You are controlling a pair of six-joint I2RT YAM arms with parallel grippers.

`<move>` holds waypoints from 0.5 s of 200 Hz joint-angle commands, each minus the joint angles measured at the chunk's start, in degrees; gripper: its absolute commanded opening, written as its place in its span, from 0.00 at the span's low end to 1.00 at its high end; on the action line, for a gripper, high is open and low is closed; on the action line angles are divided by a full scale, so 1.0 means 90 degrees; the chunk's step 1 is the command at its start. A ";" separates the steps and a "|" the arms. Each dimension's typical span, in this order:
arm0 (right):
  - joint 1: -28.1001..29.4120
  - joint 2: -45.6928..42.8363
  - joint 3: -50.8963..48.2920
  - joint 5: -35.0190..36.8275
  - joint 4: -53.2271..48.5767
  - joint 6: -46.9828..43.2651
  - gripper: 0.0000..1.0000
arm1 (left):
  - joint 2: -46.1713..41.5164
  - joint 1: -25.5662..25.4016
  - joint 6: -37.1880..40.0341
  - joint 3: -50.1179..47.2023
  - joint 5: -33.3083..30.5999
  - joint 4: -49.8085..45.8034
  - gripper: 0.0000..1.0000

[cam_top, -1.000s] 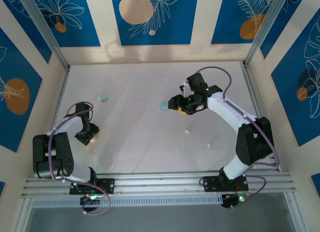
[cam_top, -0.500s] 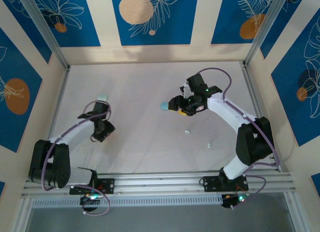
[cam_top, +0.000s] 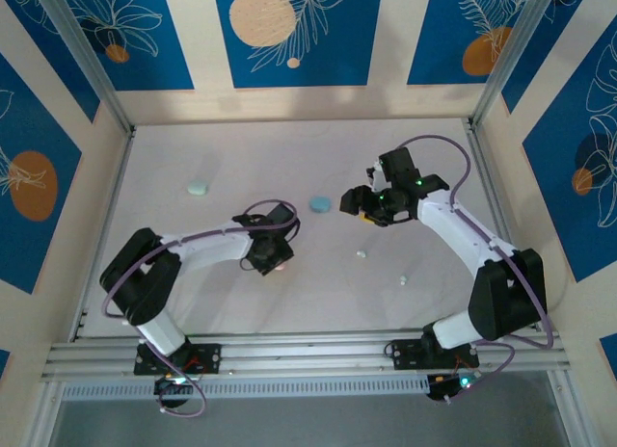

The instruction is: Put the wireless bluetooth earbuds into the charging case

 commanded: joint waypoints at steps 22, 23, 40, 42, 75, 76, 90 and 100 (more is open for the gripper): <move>-0.0147 -0.0374 -0.0399 0.0090 0.0084 0.0152 0.64 | 0.0540 -0.0375 -0.0708 0.0554 0.0045 -0.0286 0.46; -0.0147 -0.0374 -0.0411 0.0095 0.0087 0.0153 0.64 | 0.0548 -0.0381 -0.0715 0.0551 0.0047 -0.0286 0.46; -0.0147 -0.0419 -0.0515 0.0091 0.0145 0.0191 0.64 | 0.0689 -0.0416 -0.0817 0.0591 0.0131 -0.0276 0.47; -0.0150 -0.0423 -0.0530 0.0093 0.0147 0.0192 0.64 | 0.0699 -0.0414 -0.0833 0.0595 0.0136 -0.0271 0.47; -0.0149 -0.0401 -0.0641 -0.0001 0.0165 0.0164 0.64 | 0.0854 -0.0421 -0.0912 0.0667 0.0201 -0.0182 0.52; -0.0150 -0.0398 -0.0642 -0.0004 0.0166 0.0164 0.64 | 0.0856 -0.0419 -0.0914 0.0671 0.0203 -0.0180 0.52; -0.0146 -0.0385 -0.0679 -0.0087 0.0218 0.0117 0.64 | 0.0842 -0.0411 -0.0883 0.0734 0.0141 -0.0216 0.58; -0.0148 -0.0355 -0.0700 -0.0164 0.0292 0.0081 0.64 | 0.0779 -0.0416 -0.0811 0.0767 0.0042 -0.0258 0.63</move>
